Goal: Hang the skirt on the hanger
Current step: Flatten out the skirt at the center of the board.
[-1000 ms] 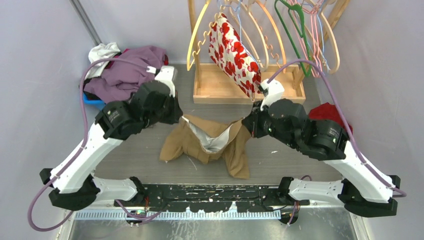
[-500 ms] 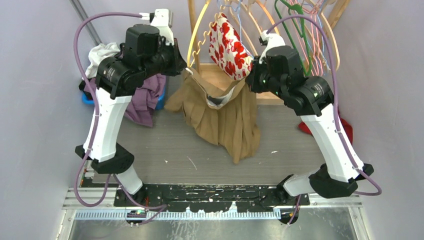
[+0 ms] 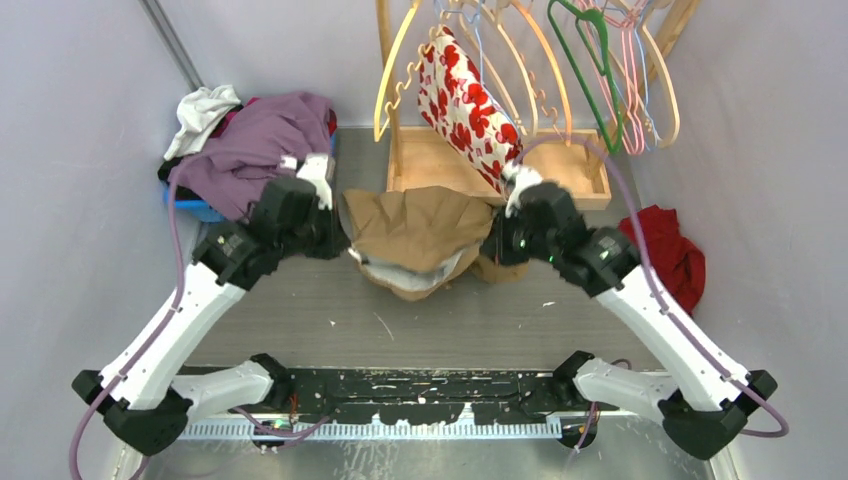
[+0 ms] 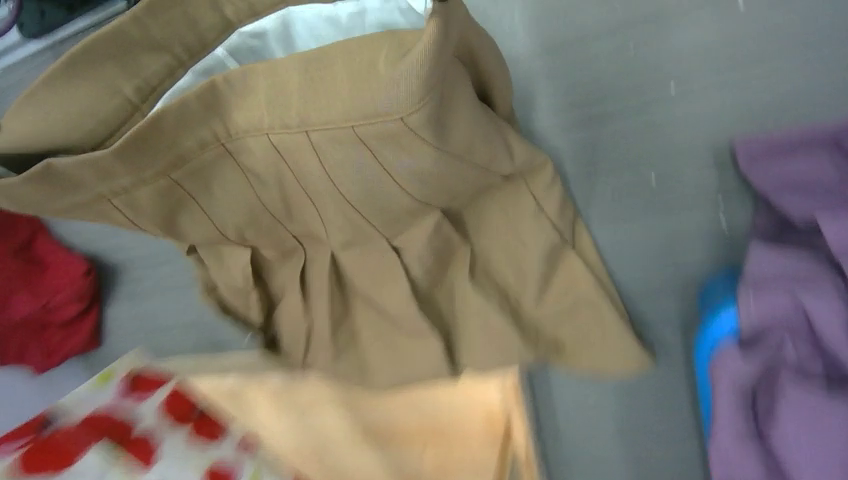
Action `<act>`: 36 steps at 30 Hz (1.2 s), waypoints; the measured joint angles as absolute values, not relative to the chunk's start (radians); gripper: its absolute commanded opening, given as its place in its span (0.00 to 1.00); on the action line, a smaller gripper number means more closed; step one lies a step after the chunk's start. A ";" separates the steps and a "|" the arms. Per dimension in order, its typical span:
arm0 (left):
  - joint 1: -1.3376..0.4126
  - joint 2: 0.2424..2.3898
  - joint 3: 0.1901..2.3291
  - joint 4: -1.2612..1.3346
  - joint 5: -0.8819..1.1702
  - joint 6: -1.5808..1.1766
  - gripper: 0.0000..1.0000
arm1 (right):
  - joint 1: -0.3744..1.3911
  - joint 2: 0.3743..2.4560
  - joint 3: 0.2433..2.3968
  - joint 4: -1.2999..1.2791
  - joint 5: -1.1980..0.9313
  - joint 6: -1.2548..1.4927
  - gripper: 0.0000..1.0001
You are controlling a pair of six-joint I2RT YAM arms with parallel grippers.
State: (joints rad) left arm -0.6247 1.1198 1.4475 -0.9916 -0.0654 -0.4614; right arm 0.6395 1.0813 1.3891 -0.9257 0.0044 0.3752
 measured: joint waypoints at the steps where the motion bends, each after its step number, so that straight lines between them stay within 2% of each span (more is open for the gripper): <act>1: -0.627 1.083 1.362 -0.965 -0.060 -0.480 0.00 | 0.650 1.042 1.283 -0.890 -0.010 0.397 0.01; 7: -0.714 1.004 0.938 -0.787 -0.072 -0.607 0.00 | 0.791 0.918 0.775 -0.722 -0.034 0.551 0.01; 12: -0.846 0.966 0.710 -0.694 -0.122 -0.723 0.00 | 0.970 0.915 0.565 -0.554 0.015 0.700 0.01; 19: -0.986 0.941 0.599 -0.619 -0.208 -0.857 0.00 | 1.066 0.960 0.432 -0.347 0.100 0.866 0.01; 27: -1.032 1.006 0.492 -0.509 -0.263 -0.941 0.00 | 1.063 0.908 0.366 -0.339 0.179 0.973 0.01; 32: -1.033 1.094 0.459 -0.402 -0.293 -0.937 0.00 | 0.961 0.905 0.348 -0.294 0.152 0.981 0.01; 36: -1.015 1.156 0.472 -0.305 -0.315 -0.907 0.00 | 0.807 0.950 0.342 -0.248 0.088 0.951 0.01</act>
